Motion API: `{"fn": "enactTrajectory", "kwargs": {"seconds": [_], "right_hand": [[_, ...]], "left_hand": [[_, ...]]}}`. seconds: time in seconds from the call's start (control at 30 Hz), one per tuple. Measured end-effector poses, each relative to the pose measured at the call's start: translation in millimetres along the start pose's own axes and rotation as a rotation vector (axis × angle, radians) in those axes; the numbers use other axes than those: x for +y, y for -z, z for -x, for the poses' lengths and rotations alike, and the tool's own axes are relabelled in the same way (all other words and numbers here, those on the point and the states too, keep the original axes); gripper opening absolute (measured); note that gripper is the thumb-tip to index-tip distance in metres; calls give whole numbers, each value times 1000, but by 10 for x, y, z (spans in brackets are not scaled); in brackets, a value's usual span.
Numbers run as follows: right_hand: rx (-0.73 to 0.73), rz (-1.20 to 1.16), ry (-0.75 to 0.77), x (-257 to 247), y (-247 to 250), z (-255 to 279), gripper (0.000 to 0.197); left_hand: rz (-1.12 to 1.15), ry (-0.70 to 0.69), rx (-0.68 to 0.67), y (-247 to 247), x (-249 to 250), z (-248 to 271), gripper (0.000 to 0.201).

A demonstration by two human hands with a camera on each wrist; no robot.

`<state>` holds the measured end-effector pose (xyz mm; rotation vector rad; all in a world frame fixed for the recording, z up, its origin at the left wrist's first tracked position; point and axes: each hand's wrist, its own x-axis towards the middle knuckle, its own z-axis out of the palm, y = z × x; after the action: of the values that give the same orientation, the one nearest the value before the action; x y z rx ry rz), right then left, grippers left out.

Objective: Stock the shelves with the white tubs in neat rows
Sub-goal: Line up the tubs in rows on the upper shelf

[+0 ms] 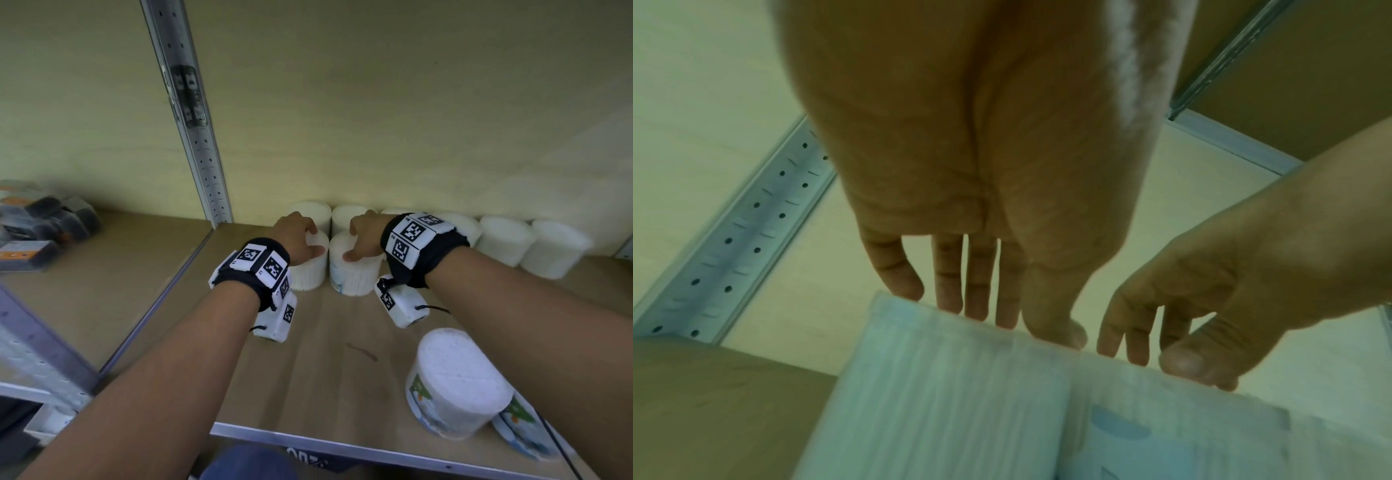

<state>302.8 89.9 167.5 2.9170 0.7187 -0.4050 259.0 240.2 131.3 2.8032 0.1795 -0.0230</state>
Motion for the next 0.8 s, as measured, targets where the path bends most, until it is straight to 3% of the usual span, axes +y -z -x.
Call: {"fn": "enactTrajectory", "kwargs": {"seconds": [0.3, 0.63, 0.8], "right_hand": [[-4, -7, 32, 14, 7, 15, 62], [-64, -66, 171, 48, 60, 80, 64], [-1, 9, 80, 6, 25, 33, 54]], "left_hand": [[1, -12, 3, -11, -3, -15, 50], [11, -12, 9, -25, -13, -14, 49], [6, -6, -1, -36, -17, -22, 48]]}}
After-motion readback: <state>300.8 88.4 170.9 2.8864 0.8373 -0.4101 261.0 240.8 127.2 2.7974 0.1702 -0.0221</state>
